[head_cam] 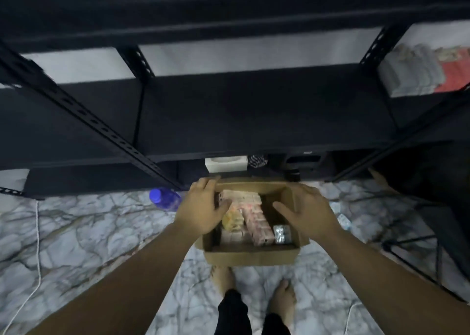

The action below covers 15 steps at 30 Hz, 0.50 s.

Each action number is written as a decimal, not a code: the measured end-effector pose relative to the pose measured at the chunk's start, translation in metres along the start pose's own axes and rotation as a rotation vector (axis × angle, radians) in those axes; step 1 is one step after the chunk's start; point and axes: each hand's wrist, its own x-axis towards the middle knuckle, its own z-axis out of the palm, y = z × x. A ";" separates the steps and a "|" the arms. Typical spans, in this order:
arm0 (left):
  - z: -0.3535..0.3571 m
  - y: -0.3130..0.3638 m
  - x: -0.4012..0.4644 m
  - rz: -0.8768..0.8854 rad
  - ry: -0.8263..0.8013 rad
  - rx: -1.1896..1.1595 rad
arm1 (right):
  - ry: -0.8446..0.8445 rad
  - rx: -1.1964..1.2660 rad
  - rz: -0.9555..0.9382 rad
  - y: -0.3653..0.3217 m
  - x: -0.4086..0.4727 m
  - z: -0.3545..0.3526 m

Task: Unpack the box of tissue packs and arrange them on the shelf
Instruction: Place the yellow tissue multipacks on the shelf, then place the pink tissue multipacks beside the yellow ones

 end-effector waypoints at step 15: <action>0.254 -0.152 0.174 -0.070 -0.211 -0.054 | -0.254 0.153 0.379 0.080 0.098 0.256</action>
